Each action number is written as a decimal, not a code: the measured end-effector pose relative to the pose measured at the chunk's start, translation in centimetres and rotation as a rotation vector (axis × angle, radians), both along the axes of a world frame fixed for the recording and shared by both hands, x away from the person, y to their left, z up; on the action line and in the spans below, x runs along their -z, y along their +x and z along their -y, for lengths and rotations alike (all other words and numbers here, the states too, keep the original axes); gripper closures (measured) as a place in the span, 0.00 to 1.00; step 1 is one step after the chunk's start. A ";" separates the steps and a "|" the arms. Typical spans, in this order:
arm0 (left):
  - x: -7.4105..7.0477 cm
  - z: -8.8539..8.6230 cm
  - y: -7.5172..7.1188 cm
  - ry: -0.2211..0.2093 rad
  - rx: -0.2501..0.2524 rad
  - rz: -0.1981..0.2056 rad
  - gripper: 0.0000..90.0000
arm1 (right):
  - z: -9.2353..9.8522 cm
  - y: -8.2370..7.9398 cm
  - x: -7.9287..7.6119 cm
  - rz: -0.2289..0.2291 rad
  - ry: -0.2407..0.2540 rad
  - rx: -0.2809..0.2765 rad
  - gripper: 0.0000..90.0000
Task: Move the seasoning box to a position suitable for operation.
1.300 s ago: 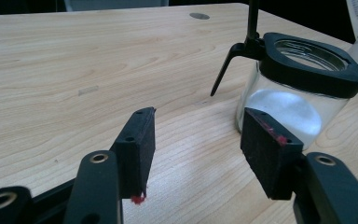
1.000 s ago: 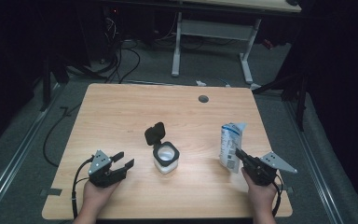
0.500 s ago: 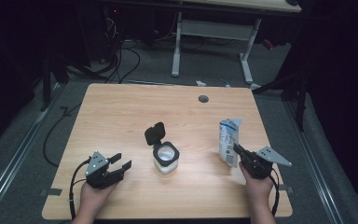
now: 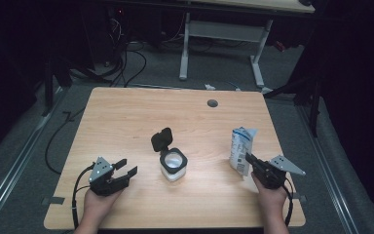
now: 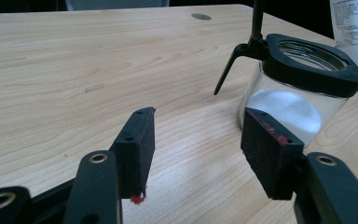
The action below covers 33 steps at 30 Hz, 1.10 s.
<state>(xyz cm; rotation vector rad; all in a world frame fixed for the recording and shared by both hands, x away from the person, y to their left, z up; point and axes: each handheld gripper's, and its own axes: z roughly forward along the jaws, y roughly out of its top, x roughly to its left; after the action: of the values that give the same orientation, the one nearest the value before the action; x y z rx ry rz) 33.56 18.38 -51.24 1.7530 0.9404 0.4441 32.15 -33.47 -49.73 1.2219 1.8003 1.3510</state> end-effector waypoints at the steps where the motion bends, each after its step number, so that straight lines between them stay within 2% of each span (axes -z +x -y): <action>1: 0.0 0.0 0.0 0.002 0.000 -0.001 0.50 | 0.0 -0.1 0.0 -0.005 -0.004 0.001 0.99; 8: 0.1 0.1 0.3 0.003 0.007 -0.008 0.50 | 0.0 -0.6 0.3 -0.014 -0.022 -0.002 0.94; 15: 0.0 0.2 0.4 0.010 0.016 -0.007 0.50 | -0.2 -0.6 0.4 -0.025 -0.025 0.010 0.82; 33: 0.1 0.5 0.4 0.014 0.023 -0.014 0.49 | -0.9 -0.7 0.0 -0.038 -0.050 0.003 0.64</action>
<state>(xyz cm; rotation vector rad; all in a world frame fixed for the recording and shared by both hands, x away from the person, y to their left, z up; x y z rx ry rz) 33.96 17.87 -51.39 1.7800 0.9281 0.4243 31.42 -32.52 -49.77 1.2306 1.8468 1.2813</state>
